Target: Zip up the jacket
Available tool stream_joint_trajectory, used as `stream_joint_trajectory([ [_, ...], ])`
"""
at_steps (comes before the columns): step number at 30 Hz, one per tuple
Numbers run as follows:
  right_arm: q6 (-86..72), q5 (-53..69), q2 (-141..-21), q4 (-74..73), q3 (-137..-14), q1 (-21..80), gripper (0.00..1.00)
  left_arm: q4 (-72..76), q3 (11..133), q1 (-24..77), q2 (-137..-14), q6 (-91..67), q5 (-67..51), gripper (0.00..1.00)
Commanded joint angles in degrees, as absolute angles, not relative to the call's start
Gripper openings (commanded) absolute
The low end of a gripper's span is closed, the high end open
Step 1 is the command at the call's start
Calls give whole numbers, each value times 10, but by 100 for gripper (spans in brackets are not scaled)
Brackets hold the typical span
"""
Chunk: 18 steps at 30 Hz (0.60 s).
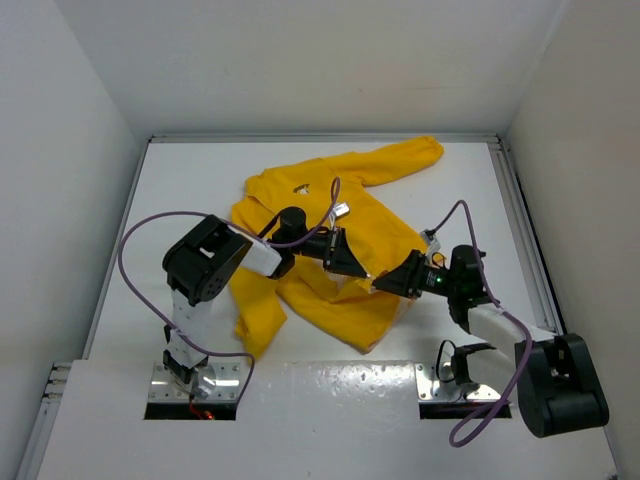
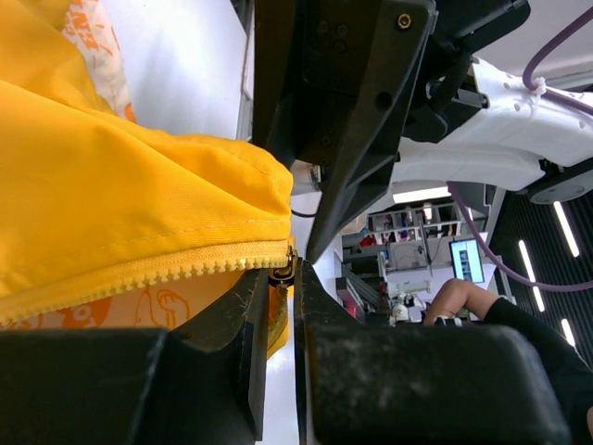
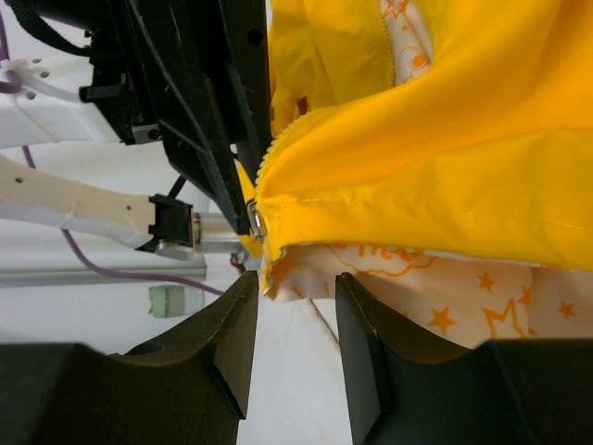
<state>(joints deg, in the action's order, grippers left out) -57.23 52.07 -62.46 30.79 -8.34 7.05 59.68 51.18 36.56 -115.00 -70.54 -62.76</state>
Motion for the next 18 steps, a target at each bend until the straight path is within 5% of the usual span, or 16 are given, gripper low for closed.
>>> stream_joint_trajectory([
  [1,-539,495,-628,335,-100,81,38,638,528,372,-1147,-721,-633,0],
  [11,-550,498,-635,360,-111,103,38,649,540,383,-1165,-731,-633,0],
  [13,-551,499,-635,362,-112,112,32,649,540,383,-1165,-731,-633,0],
  [16,-548,498,-635,364,-111,114,3,655,545,383,-1171,-742,-633,0],
  [18,-546,498,-635,358,-111,113,0,655,545,383,-1171,-742,-633,0],
])
